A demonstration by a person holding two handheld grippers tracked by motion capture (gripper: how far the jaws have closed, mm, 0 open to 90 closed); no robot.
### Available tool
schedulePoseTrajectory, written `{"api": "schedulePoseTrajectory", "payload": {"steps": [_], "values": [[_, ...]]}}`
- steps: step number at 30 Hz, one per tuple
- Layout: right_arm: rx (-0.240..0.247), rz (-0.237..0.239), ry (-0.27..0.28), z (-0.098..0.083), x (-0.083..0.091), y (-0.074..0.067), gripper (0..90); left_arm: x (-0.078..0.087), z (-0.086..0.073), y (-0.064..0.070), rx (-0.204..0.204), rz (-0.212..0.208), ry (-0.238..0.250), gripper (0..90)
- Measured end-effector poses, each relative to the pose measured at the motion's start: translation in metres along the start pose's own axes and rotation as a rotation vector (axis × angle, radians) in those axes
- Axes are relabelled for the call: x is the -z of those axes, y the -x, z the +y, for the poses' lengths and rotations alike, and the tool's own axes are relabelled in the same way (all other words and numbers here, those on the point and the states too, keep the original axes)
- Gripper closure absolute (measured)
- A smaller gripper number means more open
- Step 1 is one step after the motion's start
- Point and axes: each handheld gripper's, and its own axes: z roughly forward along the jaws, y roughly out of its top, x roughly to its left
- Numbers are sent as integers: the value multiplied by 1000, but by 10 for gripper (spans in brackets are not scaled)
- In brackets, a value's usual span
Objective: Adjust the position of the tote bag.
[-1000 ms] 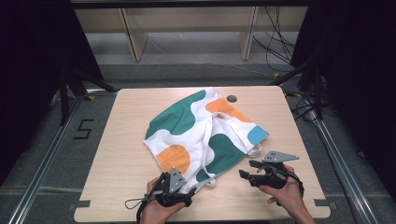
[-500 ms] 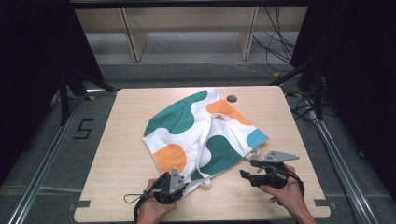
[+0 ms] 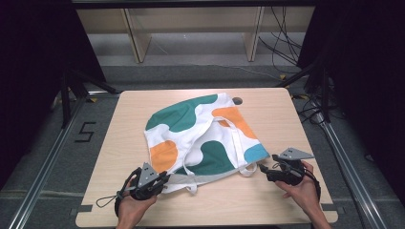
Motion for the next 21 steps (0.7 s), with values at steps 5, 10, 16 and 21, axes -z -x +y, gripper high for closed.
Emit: {"api": "schedulePoseTrajectory", "payload": {"steps": [5,10,16,21], "values": [[83,-44,-69,1,-19,3,307,1,2,-2,8,2,39,802],[56,-65,-77,4,-31,8,310,2,2,-4,18,1,44,802],[22,-103,-63,11,-35,15,295,2,1,-4,25,-1,43,800],[49,-123,-27,23,-47,10,327,3,0,-6,8,-4,34,795]]}}
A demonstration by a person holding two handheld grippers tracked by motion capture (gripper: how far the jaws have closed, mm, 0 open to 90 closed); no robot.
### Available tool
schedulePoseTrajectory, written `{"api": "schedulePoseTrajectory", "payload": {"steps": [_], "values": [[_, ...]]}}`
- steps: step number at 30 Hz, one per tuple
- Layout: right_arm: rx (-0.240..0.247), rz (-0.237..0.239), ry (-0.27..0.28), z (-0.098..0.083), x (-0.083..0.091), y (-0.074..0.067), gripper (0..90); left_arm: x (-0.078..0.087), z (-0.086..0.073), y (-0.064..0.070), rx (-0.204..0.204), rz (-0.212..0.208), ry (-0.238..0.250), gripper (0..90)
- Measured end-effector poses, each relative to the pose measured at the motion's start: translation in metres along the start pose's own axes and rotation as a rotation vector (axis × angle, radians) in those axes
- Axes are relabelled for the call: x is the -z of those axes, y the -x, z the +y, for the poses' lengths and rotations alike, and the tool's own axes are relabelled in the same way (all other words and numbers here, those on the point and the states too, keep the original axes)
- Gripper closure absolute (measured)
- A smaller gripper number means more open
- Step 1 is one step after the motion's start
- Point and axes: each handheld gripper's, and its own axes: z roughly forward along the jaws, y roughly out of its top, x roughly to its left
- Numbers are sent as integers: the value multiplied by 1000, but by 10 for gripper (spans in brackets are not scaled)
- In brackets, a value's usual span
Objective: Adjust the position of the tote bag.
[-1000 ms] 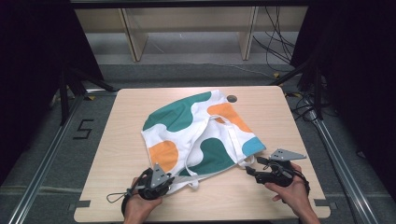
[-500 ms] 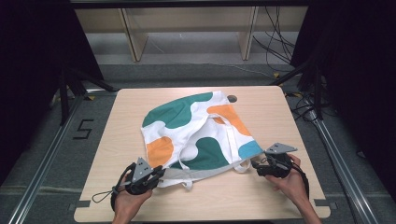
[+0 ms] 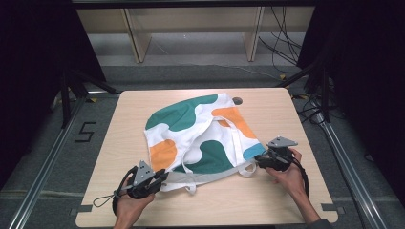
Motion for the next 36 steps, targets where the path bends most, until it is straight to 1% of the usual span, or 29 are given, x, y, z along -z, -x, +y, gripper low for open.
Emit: {"api": "schedulePoseTrajectory", "payload": {"steps": [2,4,6,7,8,9,10,11,12,13,14,15,16,17,19,20,21,22,23,24,26,27,28,30,32,33,34,35,36], "values": [[34,-8,-15,6,-5,-3,375,0,-1,1,18,2,-1,793],[81,-7,-16,9,-12,-3,473,-1,-2,1,23,-3,-8,790],[129,-36,-28,10,-17,-3,624,-1,-3,0,-8,-8,-23,787],[169,-46,-46,11,-19,-1,728,-2,-3,1,5,-14,-27,785],[188,-53,-46,11,-17,0,796,-4,-4,4,28,-13,-15,785],[190,-57,-44,12,-15,1,830,-2,-3,1,-35,-4,-42,784],[205,-41,-22,12,-12,3,837,-2,-3,1,-42,-5,-45,784],[211,-37,-21,12,-9,3,839,-2,-3,0,-43,0,-46,784],[195,-29,-21,12,-4,2,841,-3,-3,0,-27,3,-24,784],[219,-22,-27,11,2,1,842,-2,-4,1,-4,3,-16,782],[223,-15,-31,9,6,-1,842,-2,-4,-2,-18,-2,-12,781],[225,-9,-51,5,13,-4,842,1,-4,-4,-39,1,-36,780],[238,-4,-57,1,19,-8,842,-1,-6,-3,9,-5,-12,778],[245,2,-69,-4,28,-13,841,-2,-7,-4,9,-5,-10,775],[233,13,-76,-12,40,-20,837,-1,-7,-9,-52,-2,-42,772],[247,26,-75,-17,46,-23,835,-3,-8,-7,-14,-8,-40,770],[236,13,-78,-21,52,-27,831,-3,-9,-7,-6,-2,-43,765],[244,20,-87,-25,56,-31,826,-4,-10,-9,-26,-5,-36,759],[222,29,-103,-29,60,-36,823,-4,-11,-7,20,6,-30,749],[244,36,-101,-31,62,-38,817,-3,-12,-11,-2,2,-43,736],[225,39,-115,-36,65,-44,786,-4,-14,-13,-4,-6,-51,708],[208,40,-120,-37,66,-45,736,-4,-16,-12,8,3,-70,666],[206,37,-111,-37,66,-45,671,-7,-17,-11,12,11,-56,608],[198,28,-85,-36,64,-45,582,-7,-18,-13,-30,25,-105,535],[233,-5,-77,-36,63,-45,506,-9,-19,-11,-31,66,-138,446],[212,1,-89,-35,63,-48,490,-9,-18,-15,-87,73,-168,424],[225,-4,-63,-35,61,-48,477,-10,-19,-13,-64,87,-193,413],[240,6,-57,-35,60,-50,471,-11,-19,-14,-90,96,-211,390],[255,14,-50,-34,59,-51,462,-12,-20,-13,-83,120,-222,377]]}}
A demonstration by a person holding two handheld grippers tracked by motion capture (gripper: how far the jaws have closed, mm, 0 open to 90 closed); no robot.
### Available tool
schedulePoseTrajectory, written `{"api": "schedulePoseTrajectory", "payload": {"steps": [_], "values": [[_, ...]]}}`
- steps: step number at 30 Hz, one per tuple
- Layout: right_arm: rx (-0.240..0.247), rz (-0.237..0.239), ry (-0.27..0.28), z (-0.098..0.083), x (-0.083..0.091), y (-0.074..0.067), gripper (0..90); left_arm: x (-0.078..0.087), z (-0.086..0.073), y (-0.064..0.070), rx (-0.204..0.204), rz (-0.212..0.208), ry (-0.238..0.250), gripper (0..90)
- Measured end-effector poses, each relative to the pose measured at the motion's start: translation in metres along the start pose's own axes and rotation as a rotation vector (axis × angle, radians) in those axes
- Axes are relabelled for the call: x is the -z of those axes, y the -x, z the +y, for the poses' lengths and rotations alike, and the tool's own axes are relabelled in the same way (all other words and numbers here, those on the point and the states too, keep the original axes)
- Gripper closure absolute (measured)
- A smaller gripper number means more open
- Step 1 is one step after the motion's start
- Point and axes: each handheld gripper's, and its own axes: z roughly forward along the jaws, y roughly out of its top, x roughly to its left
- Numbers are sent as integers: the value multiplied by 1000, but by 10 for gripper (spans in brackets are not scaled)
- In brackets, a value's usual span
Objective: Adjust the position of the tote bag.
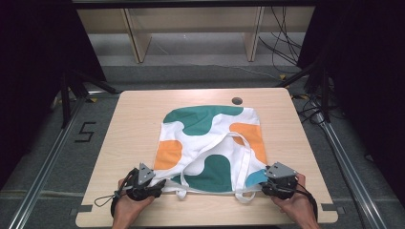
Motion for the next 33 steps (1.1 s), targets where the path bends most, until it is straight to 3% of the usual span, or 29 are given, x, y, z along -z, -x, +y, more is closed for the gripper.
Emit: {"api": "schedulePoseTrajectory", "payload": {"steps": [1,5,7,8,9,10,11,12,13,16,17,18,19,20,21,22,23,24,26,28,29,30,31,32,33], "values": [[-4,10,-5,1,1,-3,449,-1,-1,0,-9,2,-12,378],[57,-6,-4,5,-4,-6,451,-6,3,1,36,16,-24,355],[50,-13,-19,7,-8,-6,468,-11,7,-3,33,14,-19,354],[50,-16,-21,8,-10,-5,500,-13,8,-2,33,17,-17,394],[53,-20,-28,9,-10,-6,530,-13,10,-3,-23,23,-31,409],[75,-21,-30,10,-11,-5,552,-12,10,-1,-24,18,-21,435],[80,-28,-37,10,-10,-4,584,-11,10,0,9,3,-22,475],[64,-31,-52,9,-9,-4,608,-11,9,0,39,-5,-17,519],[57,-38,-47,8,-10,-3,625,-10,8,-3,43,-5,-9,552],[35,-28,-42,4,-7,3,721,-5,7,-9,28,-10,15,648],[13,-18,-42,4,-5,4,745,-3,8,-9,16,-8,21,678],[24,-22,-23,3,-4,6,760,0,10,-12,-12,-3,24,702],[5,-26,-21,3,-2,6,767,1,10,-12,24,-4,41,711],[16,-20,-18,3,-2,8,772,1,10,-13,31,-10,50,717],[20,-20,-13,3,-2,8,772,3,11,-16,-7,-6,53,724],[32,-19,-9,3,-3,8,771,3,11,-14,5,-10,54,734],[14,-21,-16,3,-3,6,770,4,12,-14,-9,-3,49,743],[14,-18,-17,2,-4,6,770,4,13,-12,13,-2,53,750],[19,-12,-6,2,-4,8,783,6,15,-15,-24,-1,48,760],[4,3,3,2,-2,9,804,6,14,-14,23,-18,68,766],[1,-3,27,3,-1,11,813,7,14,-14,23,-25,94,769],[3,-2,38,3,1,13,819,8,16,-17,-22,-29,92,772],[-17,2,53,3,3,14,823,10,16,-17,-18,-31,95,779],[-34,2,65,4,4,15,827,9,16,-16,21,-46,139,786],[-48,2,77,4,6,16,829,11,15,-17,33,-57,153,792]]}}
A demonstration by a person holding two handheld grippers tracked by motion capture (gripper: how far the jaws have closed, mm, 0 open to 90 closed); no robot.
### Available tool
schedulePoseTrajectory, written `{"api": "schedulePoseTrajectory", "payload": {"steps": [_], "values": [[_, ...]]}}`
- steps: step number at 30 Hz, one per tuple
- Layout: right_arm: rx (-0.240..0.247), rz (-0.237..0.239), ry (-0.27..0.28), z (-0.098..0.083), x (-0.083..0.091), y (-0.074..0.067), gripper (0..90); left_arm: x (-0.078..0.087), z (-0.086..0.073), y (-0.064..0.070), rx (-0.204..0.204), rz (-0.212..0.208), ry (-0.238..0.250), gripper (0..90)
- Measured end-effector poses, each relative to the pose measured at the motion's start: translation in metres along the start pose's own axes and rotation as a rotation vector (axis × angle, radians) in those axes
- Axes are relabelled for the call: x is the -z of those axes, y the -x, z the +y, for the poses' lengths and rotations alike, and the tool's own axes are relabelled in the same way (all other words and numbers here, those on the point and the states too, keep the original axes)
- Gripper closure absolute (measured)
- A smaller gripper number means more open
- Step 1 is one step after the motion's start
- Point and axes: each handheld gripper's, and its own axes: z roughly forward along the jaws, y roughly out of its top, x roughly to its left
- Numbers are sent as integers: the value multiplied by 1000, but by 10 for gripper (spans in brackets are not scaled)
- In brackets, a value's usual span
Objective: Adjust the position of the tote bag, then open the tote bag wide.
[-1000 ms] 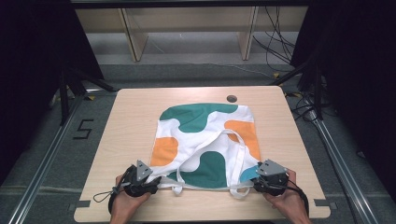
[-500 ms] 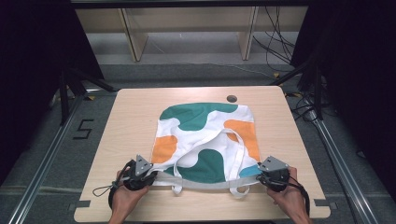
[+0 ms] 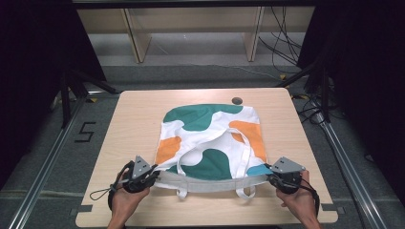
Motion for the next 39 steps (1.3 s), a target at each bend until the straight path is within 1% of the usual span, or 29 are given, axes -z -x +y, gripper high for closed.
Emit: {"api": "schedulePoseTrajectory", "payload": {"steps": [2,3,4,5,6,7,8,9,10,11,12,15,16,17,18,20,21,22,23,24,28,29,30,32,33,34,35,36,39], "values": [[-22,3,20,2,4,1,830,1,1,2,47,-8,37,802],[-29,9,26,3,6,2,831,4,1,1,34,-14,31,809],[-11,7,38,3,8,3,831,7,3,-1,-5,-13,16,812],[-39,17,39,5,11,2,831,8,4,0,16,-15,32,816],[-53,16,47,6,13,1,831,9,4,1,52,-17,61,823],[-37,19,59,8,16,2,833,11,6,-1,37,-21,65,826],[-47,18,70,10,19,2,832,13,6,-1,83,-35,78,828],[-58,23,78,12,22,2,833,14,6,0,111,-42,90,830],[-63,31,83,13,25,3,835,16,8,-2,99,-47,98,832],[-64,38,101,15,28,5,838,17,9,-1,107,-54,105,832],[-66,36,109,17,30,6,839,18,11,-2,87,-51,109,833],[-86,36,135,21,35,10,849,21,16,0,112,-63,132,833],[-93,34,138,23,36,10,850,24,19,-1,110,-62,139,833],[-70,32,148,25,37,15,851,25,22,-4,81,-58,153,834],[-98,37,149,27,39,14,852,27,25,-4,98,-60,159,835],[-72,28,160,32,43,17,853,31,31,-7,90,-62,187,837],[-66,27,176,35,46,18,854,33,34,-7,107,-58,199,837],[-64,25,187,38,48,19,854,35,38,-9,97,-60,212,838],[-82,27,190,41,53,20,854,41,45,-11,95,-60,234,838],[-65,20,218,46,58,24,856,43,49,-12,84,-65,246,840],[-52,3,271,60,73,30,858,60,69,-14,83,-57,299,844],[-60,-5,286,64,78,31,859,66,76,-15,80,-60,318,844],[-51,-6,312,69,84,36,860,70,80,-14,80,-60,331,845],[-61,7,323,77,93,40,861,82,91,-12,57,-55,351,846],[-61,0,339,82,98,43,862,89,98,-11,55,-56,358,846],[-59,6,350,88,105,48,862,95,102,-8,80,-65,364,846],[-42,5,365,93,110,52,862,99,107,-9,55,-67,380,846],[-30,-7,379,98,116,54,863,103,112,-9,54,-71,398,846],[-41,-17,399,110,129,58,864,116,124,-8,47,-64,434,847]]}}
